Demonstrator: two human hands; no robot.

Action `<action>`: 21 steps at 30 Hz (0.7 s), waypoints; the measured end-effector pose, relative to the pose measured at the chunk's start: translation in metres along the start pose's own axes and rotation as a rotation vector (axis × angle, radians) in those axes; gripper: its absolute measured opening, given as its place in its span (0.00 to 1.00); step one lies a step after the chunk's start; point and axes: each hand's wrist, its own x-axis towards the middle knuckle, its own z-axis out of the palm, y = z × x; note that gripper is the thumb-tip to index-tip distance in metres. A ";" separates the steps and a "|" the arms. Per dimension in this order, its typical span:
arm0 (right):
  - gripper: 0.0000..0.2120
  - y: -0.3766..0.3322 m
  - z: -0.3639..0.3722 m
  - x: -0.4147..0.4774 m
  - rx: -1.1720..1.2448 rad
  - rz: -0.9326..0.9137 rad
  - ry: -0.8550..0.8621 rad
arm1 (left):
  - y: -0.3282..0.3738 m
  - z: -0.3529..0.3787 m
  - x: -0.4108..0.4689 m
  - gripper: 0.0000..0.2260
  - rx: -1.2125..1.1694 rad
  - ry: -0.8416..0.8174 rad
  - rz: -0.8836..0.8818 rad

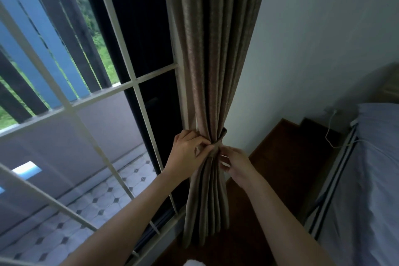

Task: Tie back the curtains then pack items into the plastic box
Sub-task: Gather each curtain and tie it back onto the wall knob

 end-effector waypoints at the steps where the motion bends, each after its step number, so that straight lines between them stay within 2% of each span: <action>1: 0.07 0.003 -0.001 0.002 -0.001 0.021 0.000 | -0.001 0.000 0.000 0.11 -0.004 -0.012 -0.006; 5: 0.08 0.010 0.000 0.011 -0.015 0.080 0.008 | -0.005 0.001 0.005 0.06 -0.034 -0.043 -0.044; 9: 0.13 -0.001 0.004 0.011 -0.117 0.031 0.051 | -0.005 -0.002 0.007 0.09 0.009 -0.080 0.018; 12: 0.11 0.000 0.000 0.009 -0.168 0.021 0.060 | -0.009 -0.006 0.006 0.10 0.139 -0.117 0.113; 15: 0.09 0.001 -0.003 0.009 -0.282 0.006 0.070 | -0.012 -0.005 0.003 0.07 0.164 -0.110 0.069; 18: 0.08 -0.007 -0.006 0.006 -0.449 -0.151 0.211 | -0.013 -0.004 -0.001 0.06 0.132 -0.097 -0.032; 20: 0.04 -0.019 -0.009 -0.006 -0.471 -0.361 0.350 | -0.008 -0.009 0.005 0.11 0.101 -0.038 -0.050; 21: 0.07 -0.028 -0.008 -0.013 -0.441 -0.467 0.349 | -0.004 -0.012 0.011 0.14 0.106 -0.008 -0.047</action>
